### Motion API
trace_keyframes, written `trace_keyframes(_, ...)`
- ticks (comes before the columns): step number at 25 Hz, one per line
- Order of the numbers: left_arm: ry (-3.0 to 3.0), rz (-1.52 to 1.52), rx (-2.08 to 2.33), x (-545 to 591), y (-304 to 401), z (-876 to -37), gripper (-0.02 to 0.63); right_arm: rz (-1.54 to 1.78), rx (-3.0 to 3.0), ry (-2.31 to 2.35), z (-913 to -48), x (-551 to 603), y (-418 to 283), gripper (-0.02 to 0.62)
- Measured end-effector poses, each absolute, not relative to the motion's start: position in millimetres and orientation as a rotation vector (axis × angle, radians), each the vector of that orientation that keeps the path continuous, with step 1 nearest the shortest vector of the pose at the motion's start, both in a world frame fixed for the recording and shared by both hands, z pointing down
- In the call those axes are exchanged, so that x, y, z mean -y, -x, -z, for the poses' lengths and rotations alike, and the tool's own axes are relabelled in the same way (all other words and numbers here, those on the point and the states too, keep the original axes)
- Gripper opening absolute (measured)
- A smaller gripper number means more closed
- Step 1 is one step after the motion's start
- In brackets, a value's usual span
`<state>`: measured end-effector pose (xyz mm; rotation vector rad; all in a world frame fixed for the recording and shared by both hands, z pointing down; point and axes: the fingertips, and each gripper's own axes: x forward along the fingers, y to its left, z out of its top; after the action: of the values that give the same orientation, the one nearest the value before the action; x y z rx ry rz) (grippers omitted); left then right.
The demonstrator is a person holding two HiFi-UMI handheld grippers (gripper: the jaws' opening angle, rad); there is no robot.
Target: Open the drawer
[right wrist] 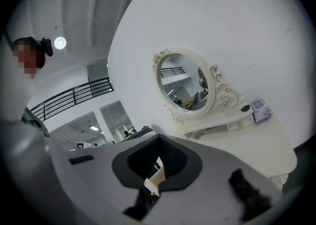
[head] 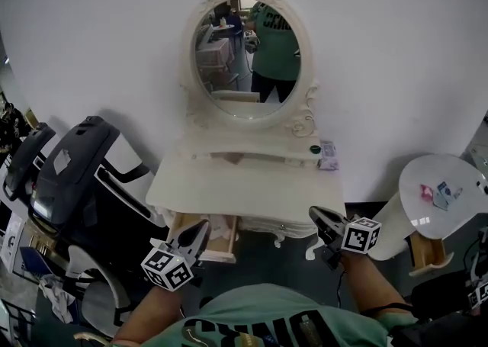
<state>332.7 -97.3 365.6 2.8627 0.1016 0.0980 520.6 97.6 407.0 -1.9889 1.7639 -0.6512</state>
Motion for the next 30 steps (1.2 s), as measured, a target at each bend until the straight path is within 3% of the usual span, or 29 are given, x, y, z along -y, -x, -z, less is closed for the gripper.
trace_keyframes(15, -2.855, -0.089, -0.538, 205, -280, -338, 0.000, 0.478, -1.489, 2.240, -375, -33, -423, 0.011)
trace_keyframes(30, -2.825, -0.042, -0.308, 159, -289, -342, 0.000, 0.428, -1.716, 2.411, -351, -78, -459, 0.011)
